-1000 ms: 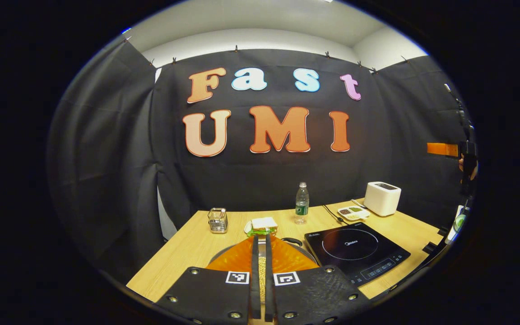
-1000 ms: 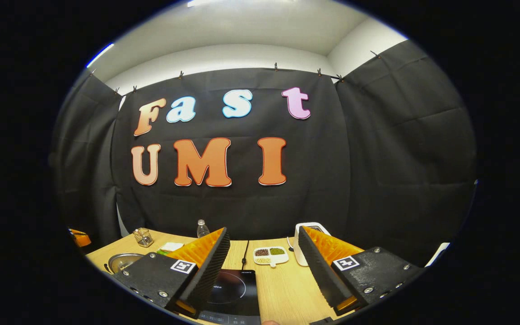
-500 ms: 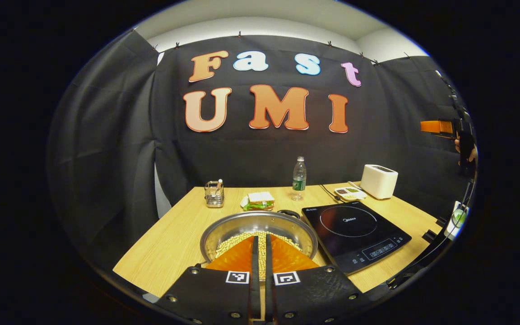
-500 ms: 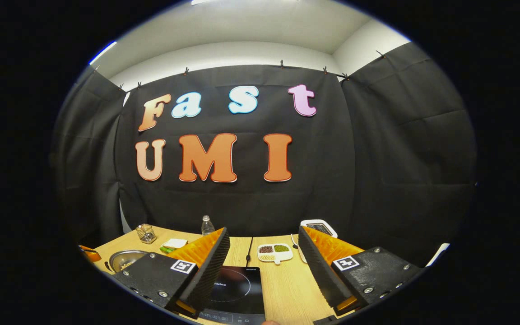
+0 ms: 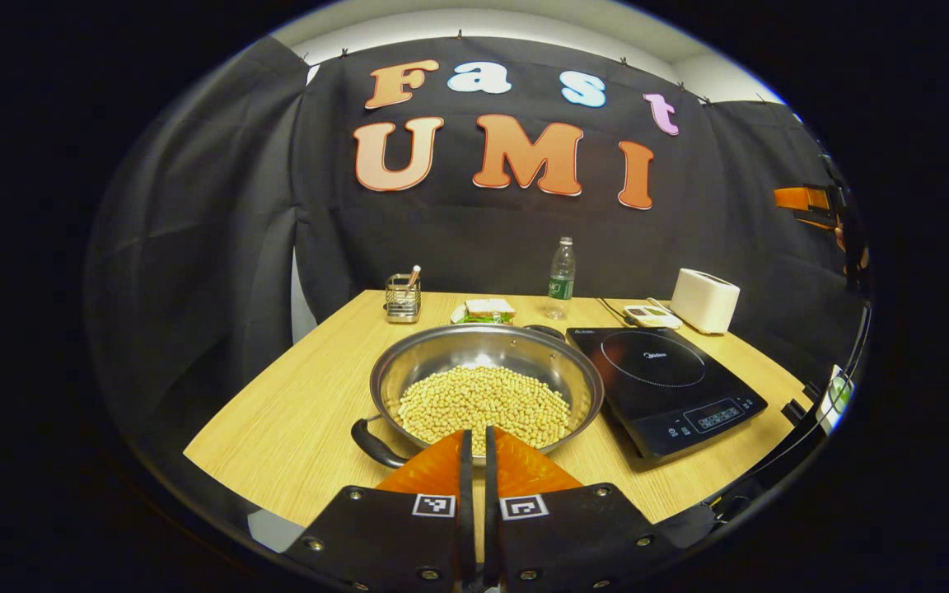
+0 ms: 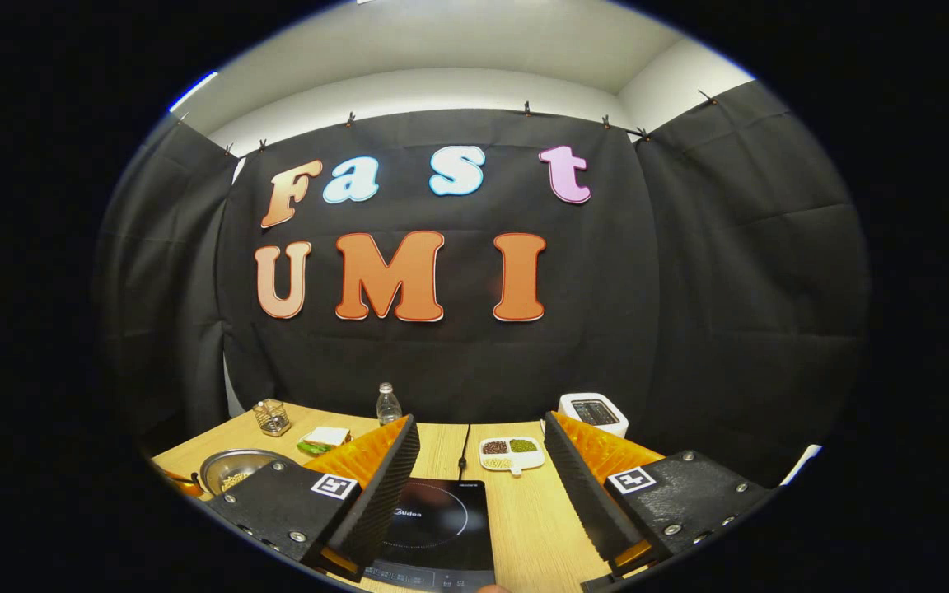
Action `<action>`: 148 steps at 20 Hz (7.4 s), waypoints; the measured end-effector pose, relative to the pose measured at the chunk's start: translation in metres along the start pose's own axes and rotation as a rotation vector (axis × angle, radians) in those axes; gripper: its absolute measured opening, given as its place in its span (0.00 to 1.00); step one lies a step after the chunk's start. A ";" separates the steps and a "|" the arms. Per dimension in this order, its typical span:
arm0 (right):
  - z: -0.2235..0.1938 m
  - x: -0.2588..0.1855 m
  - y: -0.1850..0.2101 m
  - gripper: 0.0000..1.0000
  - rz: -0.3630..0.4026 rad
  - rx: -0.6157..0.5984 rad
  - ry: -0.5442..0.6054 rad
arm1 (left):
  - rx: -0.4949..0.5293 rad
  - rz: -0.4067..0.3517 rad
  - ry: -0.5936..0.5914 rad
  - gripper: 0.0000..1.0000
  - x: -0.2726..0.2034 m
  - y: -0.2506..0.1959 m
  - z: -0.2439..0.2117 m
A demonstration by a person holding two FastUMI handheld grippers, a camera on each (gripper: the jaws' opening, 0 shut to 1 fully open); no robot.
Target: First push the handle of the pot to place it horizontally, then grasp the pot with both hands and set it on the induction cooktop.
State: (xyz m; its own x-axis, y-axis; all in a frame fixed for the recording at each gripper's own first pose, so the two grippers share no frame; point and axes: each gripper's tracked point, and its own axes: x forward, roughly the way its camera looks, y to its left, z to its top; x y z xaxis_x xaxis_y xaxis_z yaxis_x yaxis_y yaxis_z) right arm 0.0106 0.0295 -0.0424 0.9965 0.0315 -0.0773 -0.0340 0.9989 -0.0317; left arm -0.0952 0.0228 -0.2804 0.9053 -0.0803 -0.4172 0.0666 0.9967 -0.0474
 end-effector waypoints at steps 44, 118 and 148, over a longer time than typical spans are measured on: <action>0.005 -0.004 0.020 0.95 -0.024 -0.010 -0.022 | -0.025 0.090 0.151 0.05 0.064 0.100 -0.050; -0.251 0.097 0.303 0.96 0.122 -0.006 0.435 | -0.036 0.045 0.007 0.85 0.177 0.185 0.026; -0.264 0.097 0.309 0.51 0.185 0.066 0.541 | -0.209 0.064 0.180 0.51 0.162 0.163 0.002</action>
State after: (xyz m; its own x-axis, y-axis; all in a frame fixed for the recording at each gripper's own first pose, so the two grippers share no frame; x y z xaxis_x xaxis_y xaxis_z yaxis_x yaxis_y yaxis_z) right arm 0.0763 0.3321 -0.3231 0.7929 0.2017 -0.5750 -0.1824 0.9789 0.0919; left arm 0.0635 0.1725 -0.3542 0.8144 -0.0371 -0.5791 -0.0936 0.9765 -0.1942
